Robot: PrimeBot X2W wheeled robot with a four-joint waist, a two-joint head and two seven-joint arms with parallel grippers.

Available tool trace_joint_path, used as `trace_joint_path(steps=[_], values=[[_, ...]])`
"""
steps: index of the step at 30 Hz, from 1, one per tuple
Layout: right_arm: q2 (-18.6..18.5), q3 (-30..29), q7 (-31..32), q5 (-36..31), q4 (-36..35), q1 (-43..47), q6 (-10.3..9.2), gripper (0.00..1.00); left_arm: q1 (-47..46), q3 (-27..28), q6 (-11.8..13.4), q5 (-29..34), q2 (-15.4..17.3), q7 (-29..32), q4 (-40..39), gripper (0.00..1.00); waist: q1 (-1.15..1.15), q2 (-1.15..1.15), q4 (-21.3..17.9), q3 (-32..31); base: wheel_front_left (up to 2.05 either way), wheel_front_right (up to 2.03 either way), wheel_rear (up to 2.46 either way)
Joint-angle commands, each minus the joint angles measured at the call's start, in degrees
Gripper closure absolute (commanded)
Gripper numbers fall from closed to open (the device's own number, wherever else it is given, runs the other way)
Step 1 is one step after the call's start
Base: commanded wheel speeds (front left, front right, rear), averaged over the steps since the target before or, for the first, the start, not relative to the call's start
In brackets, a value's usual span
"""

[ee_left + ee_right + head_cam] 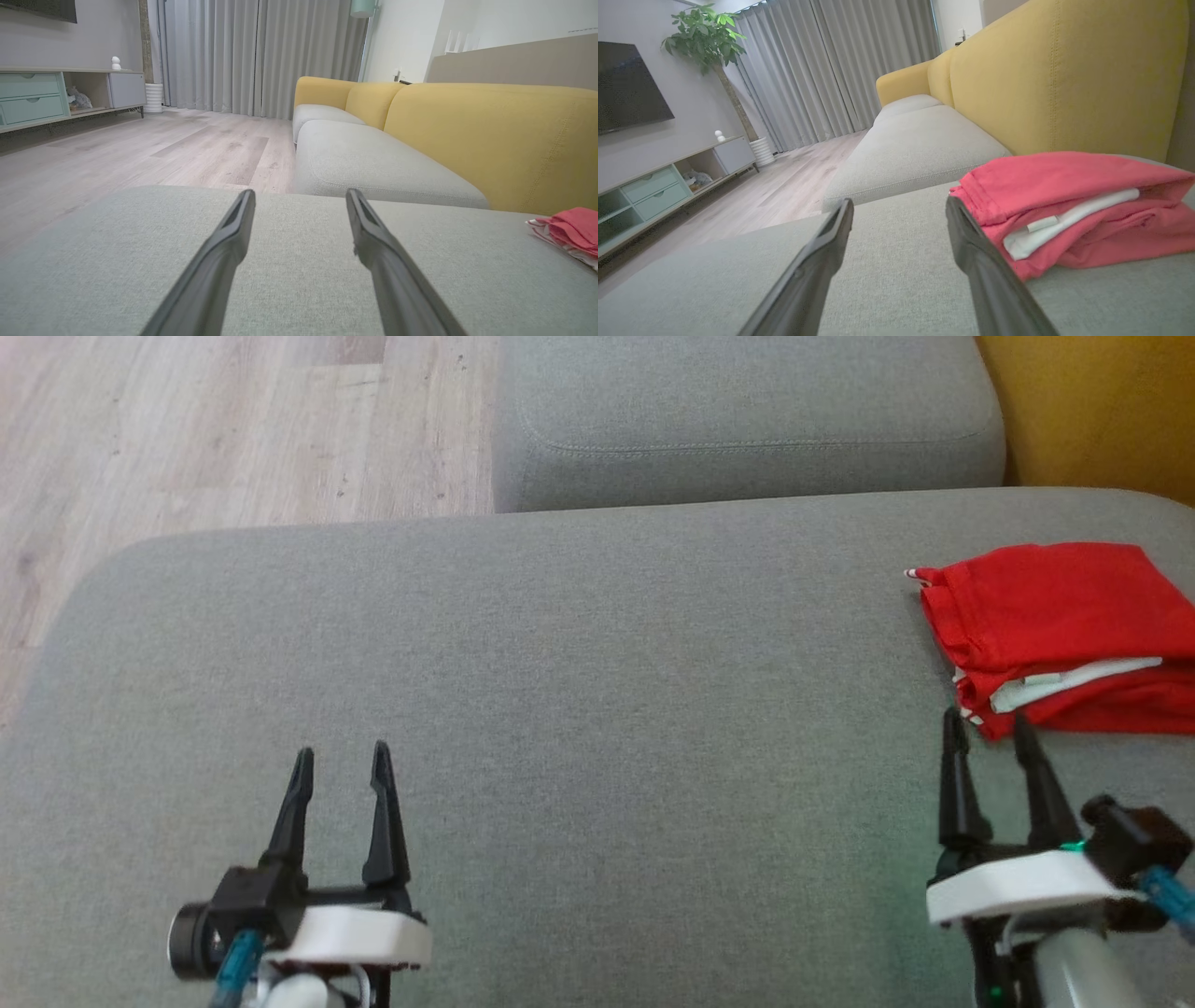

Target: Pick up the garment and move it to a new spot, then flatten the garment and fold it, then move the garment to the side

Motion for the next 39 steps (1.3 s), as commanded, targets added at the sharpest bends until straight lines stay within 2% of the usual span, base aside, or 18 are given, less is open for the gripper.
trace_joint_path(steps=[1, 15, 31, 39], values=[[-0.07, 2.16, -0.84, -0.2, -2.22, -1.62, 0.39, 0.0, -0.98, 2.39, -0.05, 0.43, 0.24, -0.54, -1.79, 0.0, 0.0, 0.0, -0.15, -0.07, 0.0, 0.0, 0.0], [-0.06, 3.95, -1.02, -0.85, -3.72, 0.67, 0.39, 0.0, 0.72, 2.41, -0.03, -0.62, 0.24, -0.54, -3.53, 0.0, 0.0, 0.0, -0.86, -0.78, 0.0, 0.0, 0.0], [-0.05, 3.36, -1.02, 0.02, -3.5, 0.52, 0.39, 0.0, 0.02, 2.95, 0.45, -1.67, 0.23, -0.54, -1.71, 0.0, 0.0, 0.0, -1.1, -0.66, 0.0, 0.0, 0.0], [-0.05, 3.47, -1.03, 0.12, -3.11, 0.4, 0.39, 0.0, 0.06, 3.0, -1.04, -4.52, 0.23, -0.54, -0.89, 0.0, 0.0, 0.0, -0.91, -0.72, 0.0, 0.0, 0.0]])
